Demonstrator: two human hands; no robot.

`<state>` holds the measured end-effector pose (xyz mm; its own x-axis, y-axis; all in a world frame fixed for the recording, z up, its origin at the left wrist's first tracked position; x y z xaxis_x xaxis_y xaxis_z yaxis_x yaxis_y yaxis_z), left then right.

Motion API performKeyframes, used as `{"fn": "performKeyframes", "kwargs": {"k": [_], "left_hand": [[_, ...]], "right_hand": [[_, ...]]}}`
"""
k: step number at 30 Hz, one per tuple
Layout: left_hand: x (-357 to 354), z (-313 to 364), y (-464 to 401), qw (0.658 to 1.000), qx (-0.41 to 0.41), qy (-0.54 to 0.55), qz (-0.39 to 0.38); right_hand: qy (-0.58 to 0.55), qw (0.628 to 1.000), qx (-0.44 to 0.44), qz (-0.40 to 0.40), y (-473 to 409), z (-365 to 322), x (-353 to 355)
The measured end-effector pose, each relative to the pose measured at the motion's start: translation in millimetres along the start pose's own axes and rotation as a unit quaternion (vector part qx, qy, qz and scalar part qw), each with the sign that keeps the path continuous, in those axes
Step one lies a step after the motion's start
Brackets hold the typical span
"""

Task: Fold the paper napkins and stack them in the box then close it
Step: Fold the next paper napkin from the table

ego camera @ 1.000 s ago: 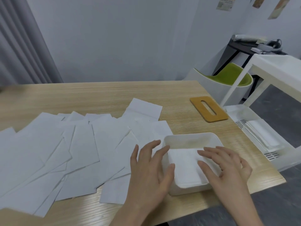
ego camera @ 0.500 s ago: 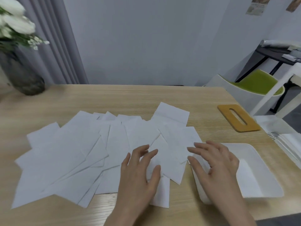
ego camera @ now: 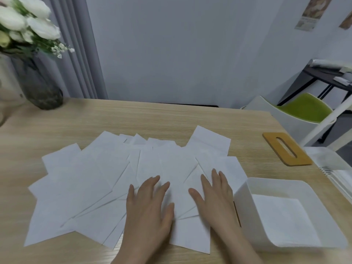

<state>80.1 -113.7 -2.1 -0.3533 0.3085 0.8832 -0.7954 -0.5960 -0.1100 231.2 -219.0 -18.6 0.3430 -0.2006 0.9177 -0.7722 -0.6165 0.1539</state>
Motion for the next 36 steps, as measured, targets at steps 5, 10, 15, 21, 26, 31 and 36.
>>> {"fn": "performKeyframes", "kwargs": {"k": [5, 10, 15, 21, 26, 31, 36], "left_hand": [[-25, -13, -5, 0.991, -0.006, -0.118, -0.068], [-34, -18, -2, 0.993, -0.005, -0.108, -0.053], [-37, -19, -2, 0.993, -0.021, -0.104, -0.046], [-31, -17, -7, 0.996, 0.002, -0.079, -0.052], [-17, -8, -13, 0.98, 0.054, 0.191, 0.009], [-13, -9, -16, 0.84, 0.225, 0.493, 0.007], [-14, -25, -13, 0.78, 0.295, 0.551, 0.023]], "right_hand": [[0.036, 0.999, -0.033, -0.018, -5, 6, -2], [0.028, 0.999, -0.025, -0.009, -4, 5, 1], [-0.035, 0.998, 0.051, -0.004, 9, -14, 0], [-0.356, 0.931, 0.084, -0.006, 31, -35, 20], [-0.575, 0.811, 0.082, -0.068, 38, -36, 33], [-0.629, 0.769, 0.036, -0.108, 36, -29, 17], [-0.611, 0.782, 0.023, -0.119, 38, -28, 4]]}}
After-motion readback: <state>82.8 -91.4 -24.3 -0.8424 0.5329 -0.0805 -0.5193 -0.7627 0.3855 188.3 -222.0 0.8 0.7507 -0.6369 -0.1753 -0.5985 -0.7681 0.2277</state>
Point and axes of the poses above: each hand's wrist, its own y-axis away from the middle knuckle, its own x-axis out of the back of the hand, z = x × y, the point moved 4 cm from there along -y, towards the middle knuckle, and after that the axes turned 8 degrees about -y, right-handed, at the moved point
